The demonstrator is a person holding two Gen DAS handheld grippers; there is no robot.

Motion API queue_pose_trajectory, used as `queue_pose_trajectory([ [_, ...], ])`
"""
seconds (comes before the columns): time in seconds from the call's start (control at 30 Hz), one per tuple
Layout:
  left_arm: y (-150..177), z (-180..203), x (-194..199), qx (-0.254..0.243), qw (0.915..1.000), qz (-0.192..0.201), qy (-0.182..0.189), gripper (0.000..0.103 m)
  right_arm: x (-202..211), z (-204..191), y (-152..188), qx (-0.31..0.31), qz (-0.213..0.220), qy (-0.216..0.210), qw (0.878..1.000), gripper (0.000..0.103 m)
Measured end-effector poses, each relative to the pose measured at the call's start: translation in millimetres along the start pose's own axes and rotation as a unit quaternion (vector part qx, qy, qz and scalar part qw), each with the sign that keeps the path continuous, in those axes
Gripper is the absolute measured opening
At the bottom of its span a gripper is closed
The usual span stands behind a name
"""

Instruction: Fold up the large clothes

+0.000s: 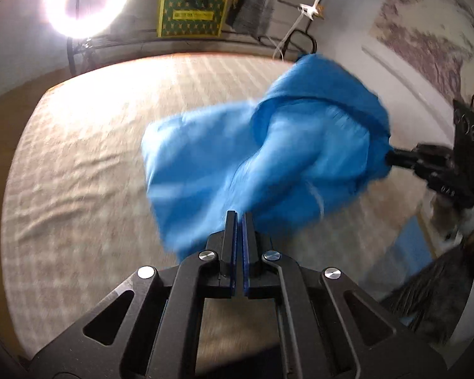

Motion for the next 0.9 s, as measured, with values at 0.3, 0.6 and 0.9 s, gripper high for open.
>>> queue_pose_trajectory([
  [0.3,30,-50,28,0.120,0.9925,-0.017,0.018,0.033,48,24,57,-0.070,0.007,-0.045,0.997,0.039],
  [0.6,-1,-89,-29,0.272,0.9594,-0.039,0.062,0.058,-15,96,64,-0.285,-0.017,-0.052,0.957,0.054],
  [0.9,-9,-94,-60,0.300,0.9444,-0.075,0.113,0.000,-70,77,69,-0.301,-0.064,-0.118,0.944,0.005],
])
Point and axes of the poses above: each gripper's, at about its wrist camera, not at the fingertips, and x roughly against the way its jaws point, z to its right, y to its underside, the point moved 2 cm from there along -x, roughly the way its jaws point, and after that the axes turned 11 degrees about x, right-handed, at the moved point
